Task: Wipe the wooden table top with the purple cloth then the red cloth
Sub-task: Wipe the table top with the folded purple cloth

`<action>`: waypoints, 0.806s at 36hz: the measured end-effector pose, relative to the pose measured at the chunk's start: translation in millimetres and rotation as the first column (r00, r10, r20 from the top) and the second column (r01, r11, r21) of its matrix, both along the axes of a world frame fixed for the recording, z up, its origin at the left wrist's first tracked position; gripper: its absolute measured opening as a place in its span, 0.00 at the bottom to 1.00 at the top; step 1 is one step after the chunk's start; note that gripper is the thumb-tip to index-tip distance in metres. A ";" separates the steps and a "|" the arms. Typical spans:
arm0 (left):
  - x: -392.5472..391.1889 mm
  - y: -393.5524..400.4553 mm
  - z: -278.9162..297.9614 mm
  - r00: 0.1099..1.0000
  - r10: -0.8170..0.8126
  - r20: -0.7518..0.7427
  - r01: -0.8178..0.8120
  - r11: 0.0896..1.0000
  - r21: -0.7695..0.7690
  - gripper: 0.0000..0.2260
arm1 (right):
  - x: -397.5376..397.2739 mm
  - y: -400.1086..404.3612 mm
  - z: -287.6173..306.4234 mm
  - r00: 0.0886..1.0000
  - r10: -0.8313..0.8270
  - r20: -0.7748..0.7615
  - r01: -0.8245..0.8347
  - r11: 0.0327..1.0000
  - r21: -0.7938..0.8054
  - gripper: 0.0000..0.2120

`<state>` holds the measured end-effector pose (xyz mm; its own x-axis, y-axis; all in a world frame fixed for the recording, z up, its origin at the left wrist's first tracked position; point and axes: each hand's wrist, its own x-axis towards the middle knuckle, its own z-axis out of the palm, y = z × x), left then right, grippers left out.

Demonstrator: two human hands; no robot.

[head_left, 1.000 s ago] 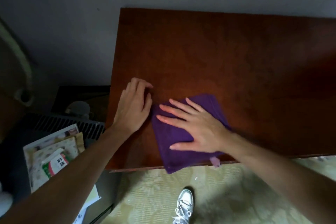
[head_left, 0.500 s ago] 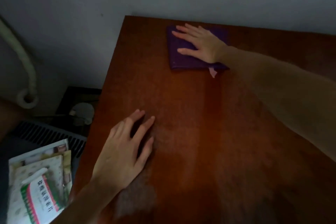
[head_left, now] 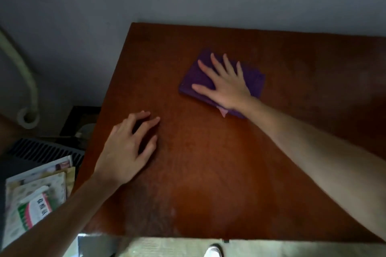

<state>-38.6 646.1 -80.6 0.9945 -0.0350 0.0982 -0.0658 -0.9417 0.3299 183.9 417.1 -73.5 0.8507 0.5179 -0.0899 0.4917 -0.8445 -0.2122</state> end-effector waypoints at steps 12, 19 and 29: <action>-5.9 -67.0 4.9 0.992 0.097 0.086 -0.093 0.994 -0.057 0.19 | -242.8 -135.1 -2.0 0.918 0.387 0.084 -0.381 0.921 -0.079 0.40; 18.9 -131.3 -0.5 0.995 0.087 0.048 -0.067 0.945 -0.319 0.21 | -143.4 -150.5 4.4 0.774 0.633 0.019 -0.631 0.773 -0.061 0.32; 76.3 -208.2 -5.7 0.998 0.025 0.053 -0.017 0.989 -0.146 0.25 | 86.2 -138.6 2.8 0.813 0.578 0.068 -0.566 0.813 -0.137 0.31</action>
